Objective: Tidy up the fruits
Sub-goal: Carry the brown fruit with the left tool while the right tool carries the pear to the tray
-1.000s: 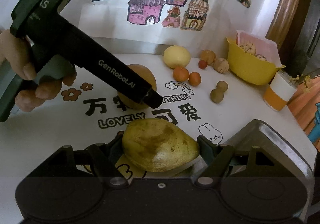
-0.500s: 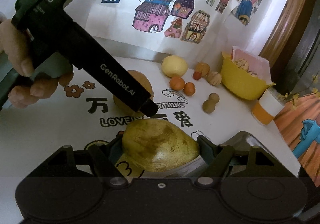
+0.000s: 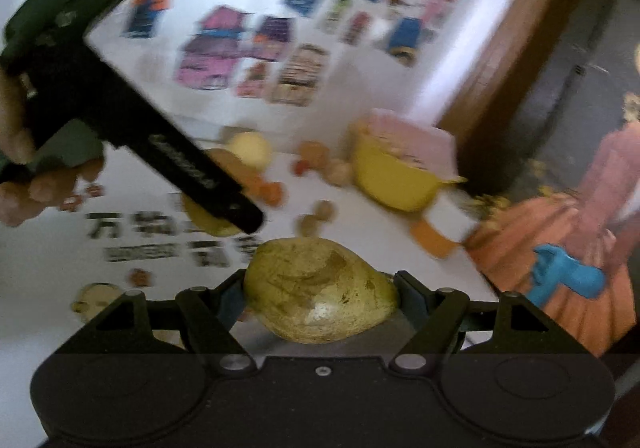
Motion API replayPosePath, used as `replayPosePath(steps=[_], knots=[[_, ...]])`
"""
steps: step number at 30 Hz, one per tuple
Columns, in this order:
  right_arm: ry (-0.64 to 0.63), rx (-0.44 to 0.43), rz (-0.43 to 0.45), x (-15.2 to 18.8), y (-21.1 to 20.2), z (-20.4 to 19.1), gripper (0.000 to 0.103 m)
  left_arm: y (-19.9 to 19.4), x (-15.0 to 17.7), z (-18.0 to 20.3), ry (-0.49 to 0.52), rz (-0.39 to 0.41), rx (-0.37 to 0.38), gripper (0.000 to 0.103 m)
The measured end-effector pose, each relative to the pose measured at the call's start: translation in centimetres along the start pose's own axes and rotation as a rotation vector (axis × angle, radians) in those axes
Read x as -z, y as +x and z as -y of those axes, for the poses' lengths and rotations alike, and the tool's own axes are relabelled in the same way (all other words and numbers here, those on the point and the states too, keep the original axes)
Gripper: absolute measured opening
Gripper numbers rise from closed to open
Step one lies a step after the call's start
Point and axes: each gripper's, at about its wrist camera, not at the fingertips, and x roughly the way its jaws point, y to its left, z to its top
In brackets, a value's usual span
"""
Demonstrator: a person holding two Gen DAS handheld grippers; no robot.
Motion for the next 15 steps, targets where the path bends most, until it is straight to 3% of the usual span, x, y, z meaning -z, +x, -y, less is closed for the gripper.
replayPosePath(steps=[9, 15], knots=[[0.137, 0.089, -0.052, 2.6, 3.9, 8.3, 0.078, 5.8, -2.6, 5.6, 0.058, 0.031, 0.062, 0.072], [0.164, 0.09, -0.093, 4.8, 7.3, 9.8, 0.078, 10.1, -2.4, 7.7, 0.109, 0.017, 0.08, 0.072]])
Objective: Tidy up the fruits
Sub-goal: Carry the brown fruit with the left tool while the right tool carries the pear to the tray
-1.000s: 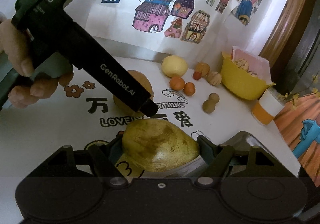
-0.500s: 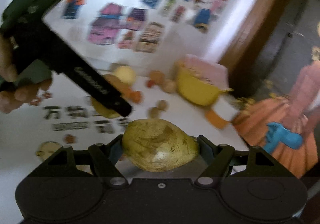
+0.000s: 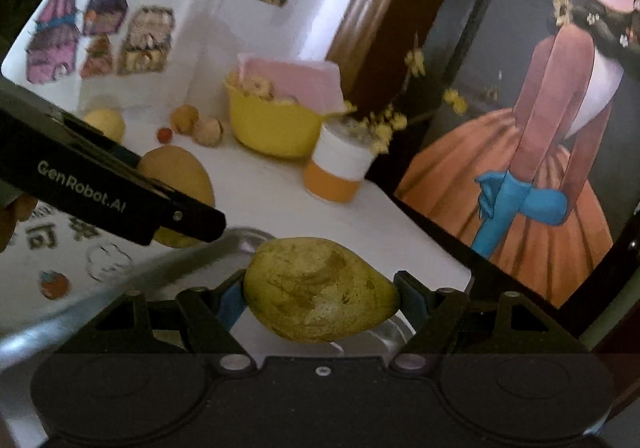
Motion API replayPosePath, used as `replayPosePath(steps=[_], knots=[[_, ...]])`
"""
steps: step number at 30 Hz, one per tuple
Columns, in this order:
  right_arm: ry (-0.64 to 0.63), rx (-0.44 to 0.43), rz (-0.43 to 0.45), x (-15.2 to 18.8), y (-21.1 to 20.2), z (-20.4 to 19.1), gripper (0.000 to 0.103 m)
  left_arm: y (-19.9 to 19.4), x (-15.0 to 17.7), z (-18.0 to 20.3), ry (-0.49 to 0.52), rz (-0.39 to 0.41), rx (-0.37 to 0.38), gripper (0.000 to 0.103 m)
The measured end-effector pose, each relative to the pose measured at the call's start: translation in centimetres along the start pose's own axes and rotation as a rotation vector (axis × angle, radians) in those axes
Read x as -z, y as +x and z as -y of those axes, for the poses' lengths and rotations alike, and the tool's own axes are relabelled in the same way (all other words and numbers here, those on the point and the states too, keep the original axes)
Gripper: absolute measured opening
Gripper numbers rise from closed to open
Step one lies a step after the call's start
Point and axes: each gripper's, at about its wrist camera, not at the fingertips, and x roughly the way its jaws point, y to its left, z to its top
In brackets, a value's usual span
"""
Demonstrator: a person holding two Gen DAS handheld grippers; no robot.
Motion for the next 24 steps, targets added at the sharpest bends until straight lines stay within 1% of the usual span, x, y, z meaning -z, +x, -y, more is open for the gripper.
replayPosePath(steps=[3, 6, 14, 17, 21, 22, 24], knots=[[0.016, -0.01, -0.022, 0.7, 1.6, 0.4, 0.078, 1.6, 0.3, 0.2, -0.011, -0.027, 0.008, 0.072], [0.043, -0.027, -0.045, 1.4, 2.6, 0.9, 0.078, 2.7, 0.6, 0.3, 0.004, -0.051, 0.006, 0.072], [0.098, -0.062, -0.074, 2.3, 3.6, 1.7, 0.078, 4.3, 1.1, 0.2, 0.0, -0.097, -0.007, 0.072], [0.088, -0.066, -0.083, 2.3, 3.8, 1.7, 0.078, 4.4, 1.1, 0.5, 0.018, -0.098, -0.015, 0.072], [0.084, -0.07, -0.1, 2.3, 4.0, 1.6, 0.079, 4.3, 1.0, 0.5, 0.014, -0.099, -0.017, 0.071], [0.09, -0.071, -0.105, 2.3, 4.0, 1.7, 0.079, 4.1, 0.9, 0.5, 0.009, -0.089, -0.016, 0.072], [0.101, -0.072, -0.11, 2.3, 4.0, 1.8, 0.079, 3.7, 0.6, 0.5, 0.004, -0.079, -0.014, 0.077]])
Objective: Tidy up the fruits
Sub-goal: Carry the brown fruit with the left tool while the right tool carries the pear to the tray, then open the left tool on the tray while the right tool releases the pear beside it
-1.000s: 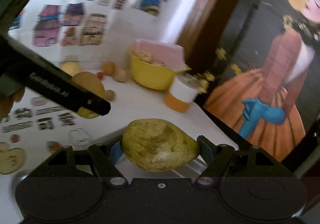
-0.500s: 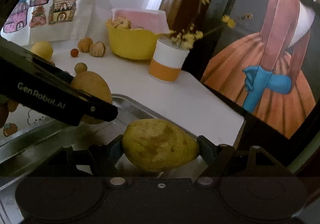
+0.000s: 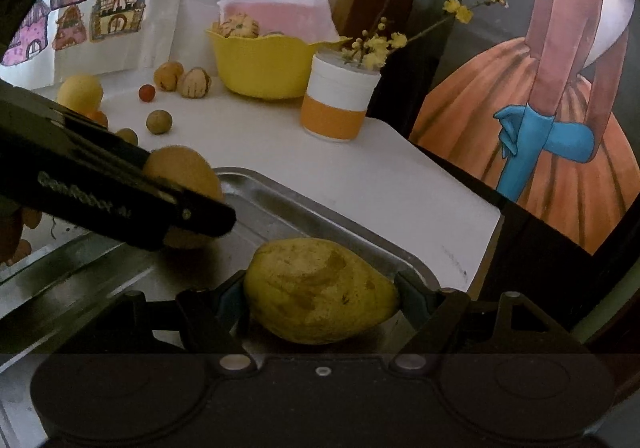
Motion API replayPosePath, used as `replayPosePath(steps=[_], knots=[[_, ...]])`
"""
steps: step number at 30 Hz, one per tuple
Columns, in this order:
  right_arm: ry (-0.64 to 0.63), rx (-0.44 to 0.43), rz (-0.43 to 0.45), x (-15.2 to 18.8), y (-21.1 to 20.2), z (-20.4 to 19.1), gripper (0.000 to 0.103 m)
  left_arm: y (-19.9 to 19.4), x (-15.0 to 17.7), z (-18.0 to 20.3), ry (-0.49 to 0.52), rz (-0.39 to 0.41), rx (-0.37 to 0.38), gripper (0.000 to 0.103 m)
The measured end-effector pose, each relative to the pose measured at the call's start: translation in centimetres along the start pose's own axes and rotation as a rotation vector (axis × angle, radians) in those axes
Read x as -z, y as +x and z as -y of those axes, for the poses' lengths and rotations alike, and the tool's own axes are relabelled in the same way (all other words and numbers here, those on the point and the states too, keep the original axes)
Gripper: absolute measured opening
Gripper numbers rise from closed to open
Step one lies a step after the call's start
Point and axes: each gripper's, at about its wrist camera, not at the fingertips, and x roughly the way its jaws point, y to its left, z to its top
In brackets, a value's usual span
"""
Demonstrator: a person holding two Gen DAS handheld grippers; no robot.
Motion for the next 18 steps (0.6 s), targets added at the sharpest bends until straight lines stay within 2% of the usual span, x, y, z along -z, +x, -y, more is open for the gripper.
replayPosePath(steps=[2, 4, 7, 11, 18], knots=[[0.009, -0.004, 0.0, 0.1, -0.2, 0.0, 0.08, -0.4, -0.2, 0.0, -0.003, 0.009, -0.003, 0.084], [0.018, -0.001, 0.012, 0.0, -0.8, 0.0, 0.091, -1.0, -0.3, -0.1, -0.003, 0.015, -0.002, 0.085], [0.041, 0.004, 0.044, -0.2, -2.1, 0.0, 0.099, -2.4, -0.3, -0.5, -0.029, 0.035, -0.002, 0.091], [0.098, 0.005, 0.084, -0.4, -4.6, -0.1, 0.102, -5.1, -0.2, -1.0, -0.059, 0.077, -0.009, 0.1], [0.189, 0.013, 0.15, -0.2, -11.0, -1.9, 0.102, -11.6, 1.4, -1.4, -0.072, 0.139, -0.03, 0.102]])
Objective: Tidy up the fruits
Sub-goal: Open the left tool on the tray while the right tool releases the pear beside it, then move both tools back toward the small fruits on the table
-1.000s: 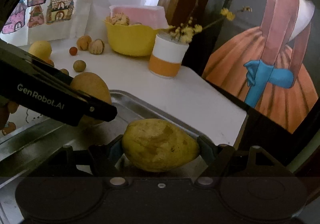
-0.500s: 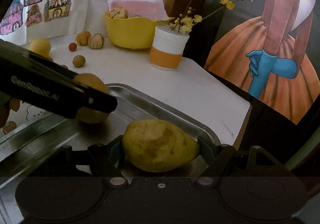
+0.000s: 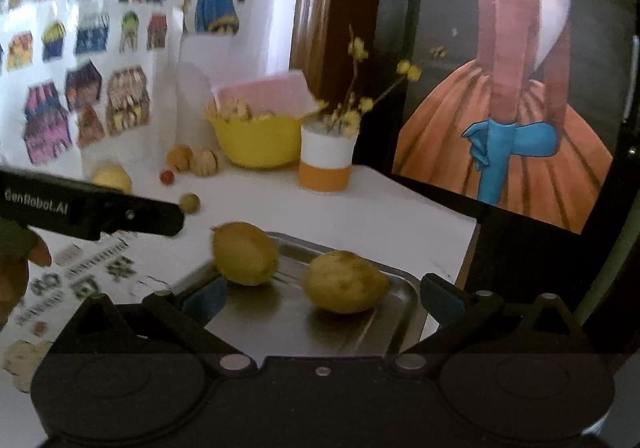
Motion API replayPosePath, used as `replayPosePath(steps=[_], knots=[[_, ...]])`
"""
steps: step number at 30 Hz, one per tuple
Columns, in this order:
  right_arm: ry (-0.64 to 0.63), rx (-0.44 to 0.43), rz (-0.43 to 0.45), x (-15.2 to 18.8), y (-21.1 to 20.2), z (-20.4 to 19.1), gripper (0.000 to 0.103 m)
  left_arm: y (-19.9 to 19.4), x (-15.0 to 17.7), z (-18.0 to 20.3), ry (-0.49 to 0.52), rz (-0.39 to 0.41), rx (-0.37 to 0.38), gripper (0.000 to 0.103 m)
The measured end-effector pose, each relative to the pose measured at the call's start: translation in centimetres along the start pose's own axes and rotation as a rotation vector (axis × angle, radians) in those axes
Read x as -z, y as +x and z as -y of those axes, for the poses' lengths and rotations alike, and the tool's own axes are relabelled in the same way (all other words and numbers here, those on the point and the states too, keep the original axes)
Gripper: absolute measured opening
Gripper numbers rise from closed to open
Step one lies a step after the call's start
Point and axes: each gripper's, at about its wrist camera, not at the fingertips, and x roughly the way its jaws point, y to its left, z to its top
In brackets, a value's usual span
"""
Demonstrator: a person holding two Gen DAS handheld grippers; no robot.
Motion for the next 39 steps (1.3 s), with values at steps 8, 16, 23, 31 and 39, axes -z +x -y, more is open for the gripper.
replayPosePath(steps=[8, 16, 23, 31, 39], knots=[[-0.005, -0.001, 0.005, 0.8, -9.0, -5.0, 0.102, -8.2, 2.1, -0.1, 0.028, -0.003, -0.024, 0.102], [-0.022, -0.072, -0.18, 3.0, -15.7, -10.4, 0.102, -14.8, 5.2, -1.0, 0.102, -0.108, -0.033, 0.102], [-0.066, -0.179, -0.348, 2.8, -18.1, -15.0, 0.102, -18.4, 5.5, -2.6, 0.192, -0.26, -0.075, 0.102], [-0.009, -0.302, -0.433, -1.9, -16.1, -18.5, 0.102, -20.1, 2.8, -6.2, 0.151, -0.307, -0.141, 0.102], [0.077, -0.269, -0.361, -9.3, -9.9, -17.9, 0.102, -18.0, -1.5, -9.9, 0.094, -0.182, -0.247, 0.102]])
